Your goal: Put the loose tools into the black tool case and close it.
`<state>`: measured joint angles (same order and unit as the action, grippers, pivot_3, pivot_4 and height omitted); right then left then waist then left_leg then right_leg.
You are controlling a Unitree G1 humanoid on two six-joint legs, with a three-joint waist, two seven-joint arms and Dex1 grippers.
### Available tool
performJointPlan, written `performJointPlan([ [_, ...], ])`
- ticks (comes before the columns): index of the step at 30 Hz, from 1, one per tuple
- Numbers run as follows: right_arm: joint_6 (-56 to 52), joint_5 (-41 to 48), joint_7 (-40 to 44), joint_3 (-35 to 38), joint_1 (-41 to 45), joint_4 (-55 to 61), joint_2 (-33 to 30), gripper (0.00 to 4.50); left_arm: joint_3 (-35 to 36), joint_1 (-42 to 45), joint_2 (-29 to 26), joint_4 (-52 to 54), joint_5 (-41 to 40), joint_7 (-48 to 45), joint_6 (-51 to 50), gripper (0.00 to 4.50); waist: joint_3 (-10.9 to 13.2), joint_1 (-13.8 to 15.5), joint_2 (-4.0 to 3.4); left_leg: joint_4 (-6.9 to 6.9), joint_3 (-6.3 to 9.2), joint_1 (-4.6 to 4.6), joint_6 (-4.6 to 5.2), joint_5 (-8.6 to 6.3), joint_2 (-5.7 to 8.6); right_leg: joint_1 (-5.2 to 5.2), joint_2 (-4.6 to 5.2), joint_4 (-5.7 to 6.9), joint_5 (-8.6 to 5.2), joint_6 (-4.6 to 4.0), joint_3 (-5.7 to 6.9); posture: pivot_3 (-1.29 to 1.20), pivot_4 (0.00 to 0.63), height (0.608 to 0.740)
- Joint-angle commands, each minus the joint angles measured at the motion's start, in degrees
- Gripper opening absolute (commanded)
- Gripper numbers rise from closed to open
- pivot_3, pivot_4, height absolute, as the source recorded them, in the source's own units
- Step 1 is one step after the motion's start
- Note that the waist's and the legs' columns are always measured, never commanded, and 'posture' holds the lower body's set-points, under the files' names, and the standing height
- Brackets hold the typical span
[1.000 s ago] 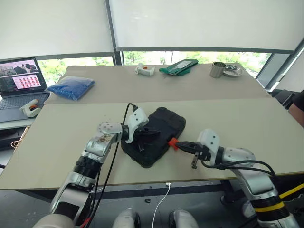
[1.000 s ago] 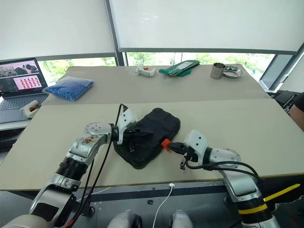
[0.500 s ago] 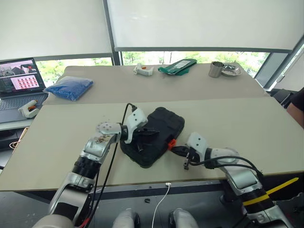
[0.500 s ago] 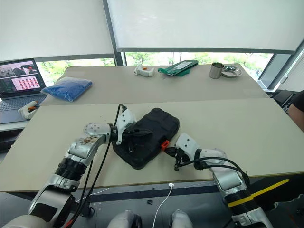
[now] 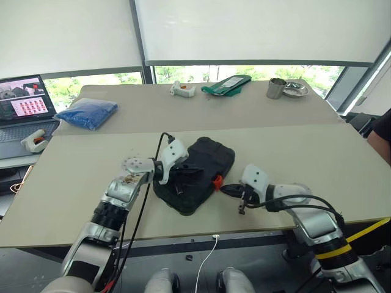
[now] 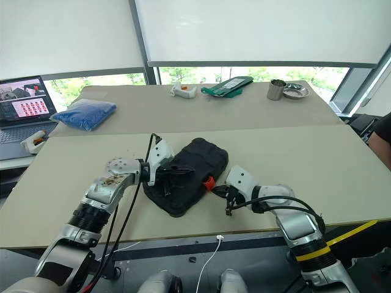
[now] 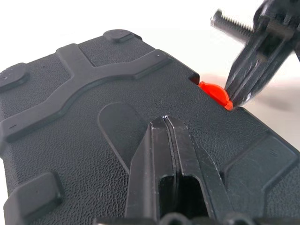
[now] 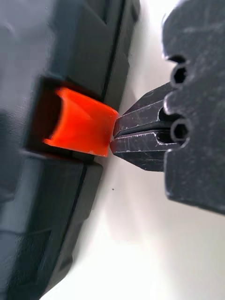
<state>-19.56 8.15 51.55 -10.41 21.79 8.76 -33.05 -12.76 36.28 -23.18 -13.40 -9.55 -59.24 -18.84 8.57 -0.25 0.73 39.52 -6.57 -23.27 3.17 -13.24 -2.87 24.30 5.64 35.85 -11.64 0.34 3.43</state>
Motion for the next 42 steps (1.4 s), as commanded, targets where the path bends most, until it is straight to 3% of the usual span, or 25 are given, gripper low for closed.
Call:
performJointPlan([
  [1,0.49,0.5,0.16,0.4,0.91,2.08,-0.24,0.04,-3.82,-3.24,0.73,-3.76,1.96,-0.63,-2.32,0.0,-0.1,0.06,0.01,-0.02,0.0,0.02,-0.09,-0.05,0.0,-0.01,0.0,-0.01,-0.01,-0.01,0.01,0.0,0.15,0.74],
  [13,-5.99,0.09,0.98,-1.22,-0.83,2.54,-1.64,0.04,-3.33,-2.95,0.98,-4.53,2.28,-1.08,-1.91,0.0,-0.41,0.67,0.08,-0.24,0.0,0.05,-0.05,-0.04,0.05,-0.02,0.06,-0.13,-0.16,0.01,0.02,0.0,0.15,0.74],
  [21,-2.99,5.02,0.6,4.99,-4.11,4.38,-0.73,0.04,-2.87,-3.54,0.43,-3.76,2.11,-0.93,-2.33,0.0,-0.44,0.85,0.08,-0.38,0.01,0.05,-0.05,-0.04,0.06,0.01,0.09,-0.16,-0.21,-0.05,0.03,0.0,0.15,0.74],
  [29,-6.48,3.7,-0.53,4.34,-6.6,2.36,-2.8,0.04,-2.73,-3.87,0.09,-3.35,2.04,-1.08,-2.61,0.0,-0.44,0.79,0.08,-0.53,0.0,0.07,-0.05,-0.04,0.06,0.01,0.07,-0.27,-0.22,-0.06,0.04,0.0,0.15,0.74],
  [36,-4.18,0.77,-2.76,-1.03,-3.32,-3.52,2.58,0.04,-2.89,-3.9,0.27,-3.21,2.05,-1.11,-2.71,0.0,-0.44,0.63,0.08,-0.59,0.01,0.1,-0.06,-0.04,0.05,0.01,0.05,-0.31,-0.24,-0.09,0.04,0.0,0.15,0.74],
  [42,-0.67,0.32,-3.5,-0.85,-0.24,-5.44,5.11,0.04,-2.76,-3.76,0.27,-3.16,2.07,-1.05,-2.77,0.0,-0.44,0.67,0.08,-0.6,0.0,0.03,-0.05,-0.04,0.06,0.02,0.05,-0.41,-0.23,-0.09,0.05,0.0,0.15,0.74],
])
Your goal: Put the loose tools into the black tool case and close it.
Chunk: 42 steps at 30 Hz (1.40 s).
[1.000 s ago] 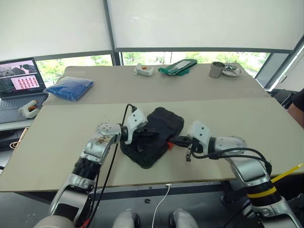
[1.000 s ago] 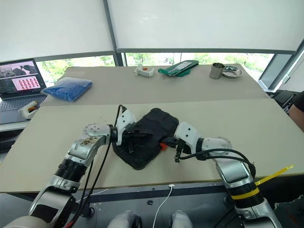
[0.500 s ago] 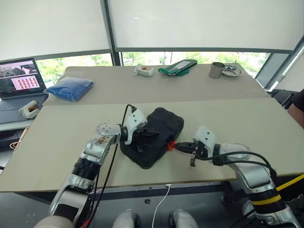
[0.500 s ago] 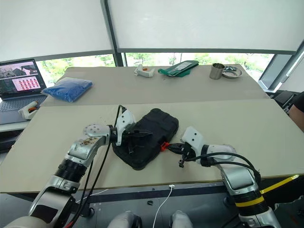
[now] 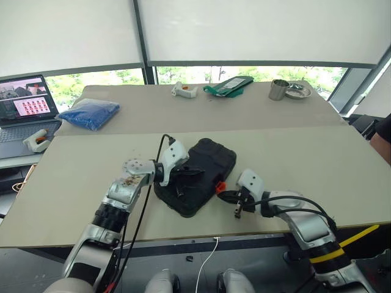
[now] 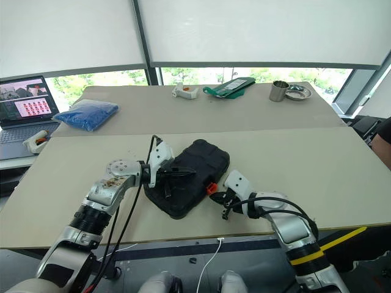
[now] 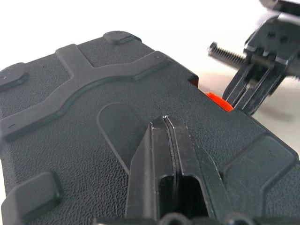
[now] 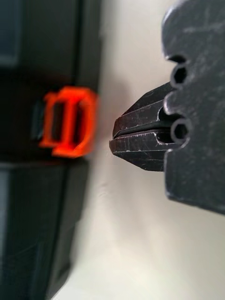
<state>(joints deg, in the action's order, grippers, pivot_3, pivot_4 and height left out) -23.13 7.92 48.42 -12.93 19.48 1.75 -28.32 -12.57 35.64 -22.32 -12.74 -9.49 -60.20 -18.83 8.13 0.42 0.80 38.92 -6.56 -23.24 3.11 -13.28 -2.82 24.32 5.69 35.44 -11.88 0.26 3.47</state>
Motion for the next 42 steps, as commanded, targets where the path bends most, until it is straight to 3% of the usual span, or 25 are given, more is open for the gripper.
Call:
performJointPlan([
  [1,2.88,0.63,-0.34,1.95,2.3,1.9,0.24,0.04,-2.88,-3.13,-0.65,-3.8,2.03,-0.08,-2.8,0.0,0.0,0.0,0.0,0.0,0.0,0.0,0.0,0.0,-0.01,0.0,-0.01,-0.02,0.0,0.0,0.01,0.0,0.15,0.74],
  [9,-0.02,3.13,1.47,3.97,4.23,9.31,-2.56,0.04,-2.83,-3.96,-1.02,-3.47,1.94,-0.1,-2.98,0.0,0.0,-0.42,0.0,-0.05,0.0,-0.01,0.0,0.0,-0.03,0.03,-0.01,-0.03,0.01,-0.01,0.0,0.0,0.15,0.74],
  [29,-6.32,8.07,2.34,4.35,4.44,12.21,0.88,0.04,-2.79,-3.76,-0.72,-4.67,2.0,-0.38,-2.68,0.0,-0.01,-0.8,-0.01,-0.1,0.05,0.04,-0.41,-0.23,-0.04,0.01,-0.03,-0.04,0.04,-0.05,0.04,0.0,0.15,0.74],
  [39,-9.77,12.89,4.16,12.13,-1.65,16.37,-7.28,0.04,-2.61,-4.58,-0.96,-4.01,2.01,-0.48,-2.78,0.0,-0.01,-0.11,-0.02,-0.18,0.06,-0.03,-0.38,-0.24,-0.01,-0.05,0.02,-0.36,0.05,-0.03,0.13,0.0,0.15,0.74],
  [42,-9.84,10.49,2.58,10.13,-4.26,13.77,-7.67,0.04,-2.55,-4.92,-1.23,-3.63,1.87,-0.66,-2.84,0.0,-0.04,-0.11,-0.03,-0.21,0.06,0.01,-0.4,-0.25,-0.04,-0.05,-0.01,-0.35,0.05,-0.03,0.14,0.0,0.15,0.74],
])
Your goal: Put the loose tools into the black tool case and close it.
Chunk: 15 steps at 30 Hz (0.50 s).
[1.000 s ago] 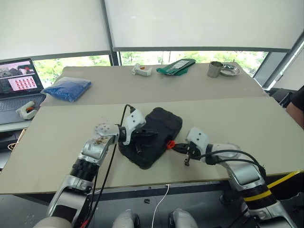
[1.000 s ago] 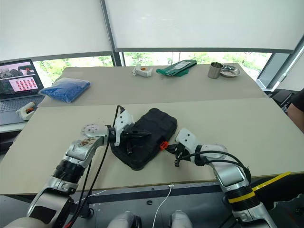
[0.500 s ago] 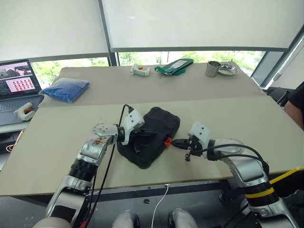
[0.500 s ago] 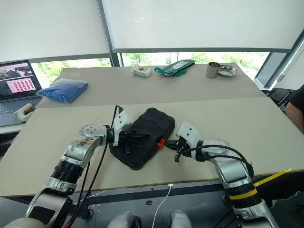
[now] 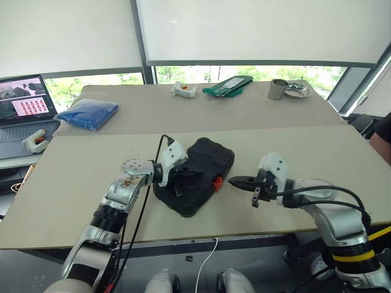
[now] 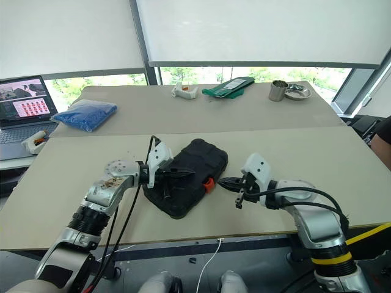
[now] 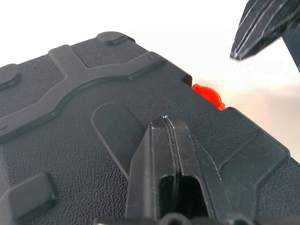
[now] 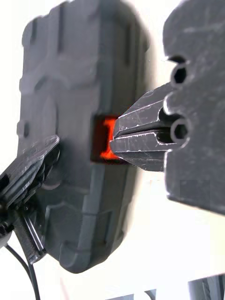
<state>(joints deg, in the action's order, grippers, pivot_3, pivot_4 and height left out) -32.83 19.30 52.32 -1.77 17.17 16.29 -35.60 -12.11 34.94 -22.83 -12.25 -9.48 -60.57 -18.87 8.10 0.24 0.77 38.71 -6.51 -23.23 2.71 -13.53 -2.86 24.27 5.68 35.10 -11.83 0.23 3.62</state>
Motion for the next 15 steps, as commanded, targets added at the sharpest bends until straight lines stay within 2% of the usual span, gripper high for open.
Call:
performJointPlan([
  [1,0.18,-1.14,-1.72,-1.54,-2.23,-1.59,0.24,0.04,-3.04,-4.27,-0.77,-4.05,1.84,-0.34,-2.81,0.0,-0.01,0.07,0.0,-0.01,0.02,0.01,0.0,0.0,0.0,-0.01,0.0,-0.01,0.0,0.0,0.03,0.0,0.15,0.74],
  [11,6.3,-4.93,-2.86,-7.79,2.4,-8.93,6.65,0.04,-3.14,-3.73,-1.14,-4.33,2.07,-0.81,-2.76,0.0,-0.02,-0.14,-0.01,-0.04,0.01,-0.02,0.02,0.02,0.02,0.01,0.0,-0.02,0.0,0.0,0.01,0.0,0.15,0.74],
  [15,6.25,-5.26,-2.52,-8.16,3.46,-8.49,6.82,0.04,-3.05,-3.96,-1.27,-4.16,2.09,-0.77,-2.77,0.0,-0.02,-0.33,-0.01,-0.04,0.02,-0.01,0.05,0.03,-0.01,0.01,-0.03,-0.02,0.0,0.0,0.02,0.0,0.15,0.74],
])
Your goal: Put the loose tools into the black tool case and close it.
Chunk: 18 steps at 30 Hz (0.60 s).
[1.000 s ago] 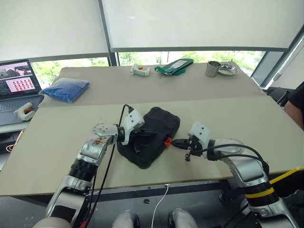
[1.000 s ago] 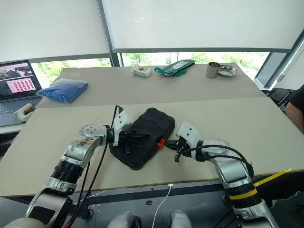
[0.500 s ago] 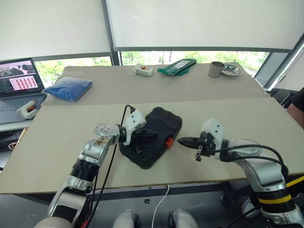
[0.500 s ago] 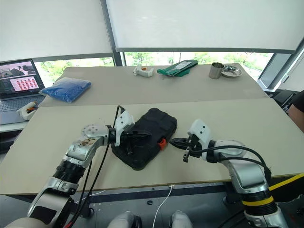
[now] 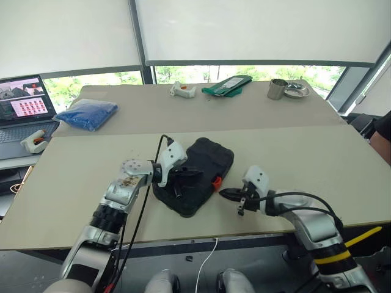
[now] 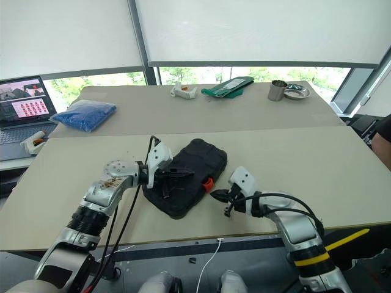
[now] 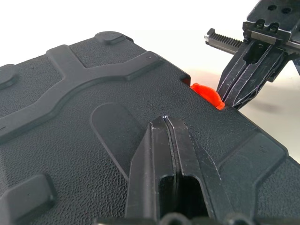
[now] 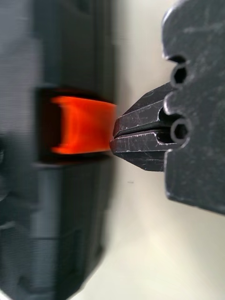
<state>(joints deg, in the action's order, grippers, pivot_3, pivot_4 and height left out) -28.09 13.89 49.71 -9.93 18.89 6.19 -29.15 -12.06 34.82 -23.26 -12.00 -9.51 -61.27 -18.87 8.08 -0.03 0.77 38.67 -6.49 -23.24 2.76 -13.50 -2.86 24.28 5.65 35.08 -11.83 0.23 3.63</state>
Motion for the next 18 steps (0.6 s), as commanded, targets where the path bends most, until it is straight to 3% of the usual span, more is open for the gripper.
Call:
performJointPlan([
  [1,1.23,0.2,0.15,0.06,1.87,1.93,0.25,0.04,-3.06,-3.92,-0.92,-4.33,2.11,-0.07,-2.79,0.0,0.0,-0.11,0.0,0.0,0.0,0.0,-0.01,0.0,0.0,0.0,0.0,0.02,0.0,0.0,-0.01,0.0,0.15,0.74],
  [9,2.73,-0.52,0.38,-0.86,3.75,-1.94,1.68,0.04,-2.69,-4.55,-0.57,-4.34,2.02,0.66,-2.12,0.0,0.0,-0.57,-0.01,0.0,0.01,0.05,-0.04,-0.02,-0.01,-0.02,0.0,0.03,0.0,-0.01,0.0,0.0,0.15,0.74],
  [15,4.86,1.0,1.91,2.68,1.47,0.64,0.21,0.04,3.0,-6.66,-0.35,-0.53,-3.04,0.0,-0.18,0.0,-0.01,-0.79,-0.02,0.0,0.01,0.04,-0.05,-0.02,-0.03,0.02,0.01,0.06,0.04,-0.03,-0.01,0.0,0.15,0.74],
  [16,5.66,1.97,2.43,4.58,0.18,1.81,-0.68,0.3,5.07,-7.51,-0.58,0.73,-4.66,-1.15,3.55,0.52,-0.01,-0.79,-0.02,0.0,0.0,-0.01,-0.05,-0.02,-0.03,0.06,0.0,0.06,0.04,-0.02,-0.02,0.0,0.15,0.74],
  [18,7.51,4.04,4.43,7.91,-2.73,4.38,-2.93,0.76,10.14,-9.06,-1.03,3.74,-9.13,-2.63,7.34,1.05,0.0,-0.74,-0.02,-0.08,-0.01,-0.05,0.01,0.01,-0.02,0.11,0.01,0.02,0.15,0.17,-0.02,0.0,0.15,0.74],
])
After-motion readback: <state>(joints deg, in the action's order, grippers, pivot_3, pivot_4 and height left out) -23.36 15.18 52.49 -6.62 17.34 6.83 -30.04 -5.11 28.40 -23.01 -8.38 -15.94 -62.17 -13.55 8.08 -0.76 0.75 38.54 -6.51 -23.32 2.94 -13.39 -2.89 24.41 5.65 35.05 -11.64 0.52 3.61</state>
